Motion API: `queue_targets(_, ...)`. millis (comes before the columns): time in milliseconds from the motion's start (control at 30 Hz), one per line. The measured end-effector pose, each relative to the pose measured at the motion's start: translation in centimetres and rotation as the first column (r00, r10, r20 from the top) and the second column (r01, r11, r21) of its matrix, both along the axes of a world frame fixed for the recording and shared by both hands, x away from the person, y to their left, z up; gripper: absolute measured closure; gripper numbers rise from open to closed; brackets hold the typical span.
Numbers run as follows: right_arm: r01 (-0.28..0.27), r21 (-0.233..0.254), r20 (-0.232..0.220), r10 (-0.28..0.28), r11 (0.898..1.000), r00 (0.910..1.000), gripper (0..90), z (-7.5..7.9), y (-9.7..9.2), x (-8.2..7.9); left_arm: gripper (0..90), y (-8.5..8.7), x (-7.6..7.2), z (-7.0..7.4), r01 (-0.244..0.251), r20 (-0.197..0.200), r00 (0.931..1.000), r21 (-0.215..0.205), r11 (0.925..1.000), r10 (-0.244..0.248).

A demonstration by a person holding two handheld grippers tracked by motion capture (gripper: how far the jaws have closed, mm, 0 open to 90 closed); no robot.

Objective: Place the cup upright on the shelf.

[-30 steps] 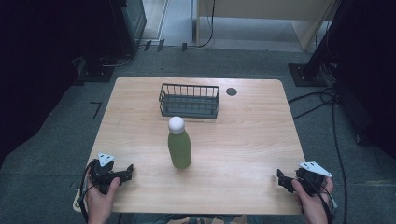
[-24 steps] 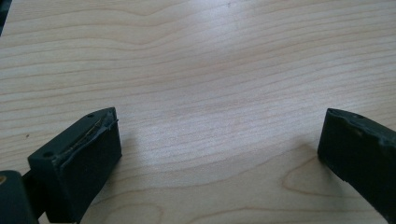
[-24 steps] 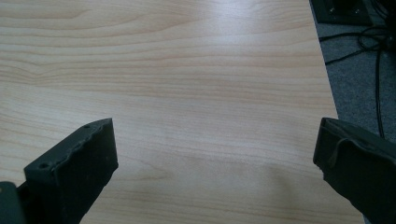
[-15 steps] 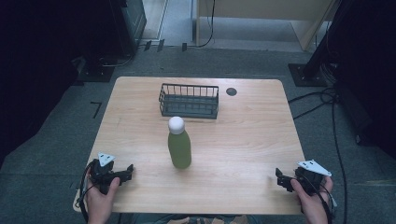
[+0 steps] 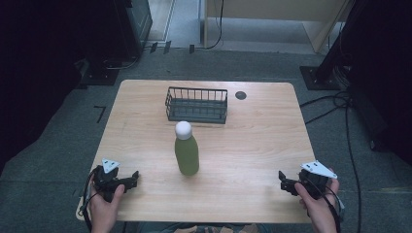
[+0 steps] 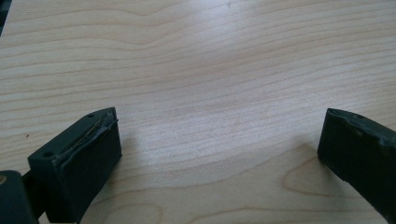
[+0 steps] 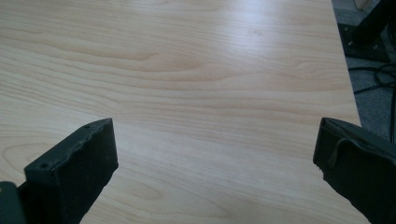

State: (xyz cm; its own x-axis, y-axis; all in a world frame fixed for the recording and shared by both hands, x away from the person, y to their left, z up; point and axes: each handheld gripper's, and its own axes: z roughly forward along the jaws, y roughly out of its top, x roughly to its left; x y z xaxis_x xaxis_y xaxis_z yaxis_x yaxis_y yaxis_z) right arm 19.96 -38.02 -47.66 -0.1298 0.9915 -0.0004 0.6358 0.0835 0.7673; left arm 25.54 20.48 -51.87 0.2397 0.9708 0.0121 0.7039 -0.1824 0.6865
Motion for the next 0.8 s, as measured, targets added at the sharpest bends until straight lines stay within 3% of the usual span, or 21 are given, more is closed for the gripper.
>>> queue_targets(400, -0.090, -0.012, 0.024, 0.090, 0.996, 0.9956, 0.0, 1.5, 3.7, 1.0, 0.0, 0.0, 0.0, 0.0, 0.006, -0.001, 1.0000, 0.004, 1.0000, -0.006)
queue_targets(800, -0.178, -0.016, 0.038, 0.179, 0.984, 0.9831, 0.0, 2.2, 7.9, 2.1, 0.0, 0.0, 0.0, 0.0, 0.006, -0.001, 1.0000, 0.003, 1.0000, -0.006)
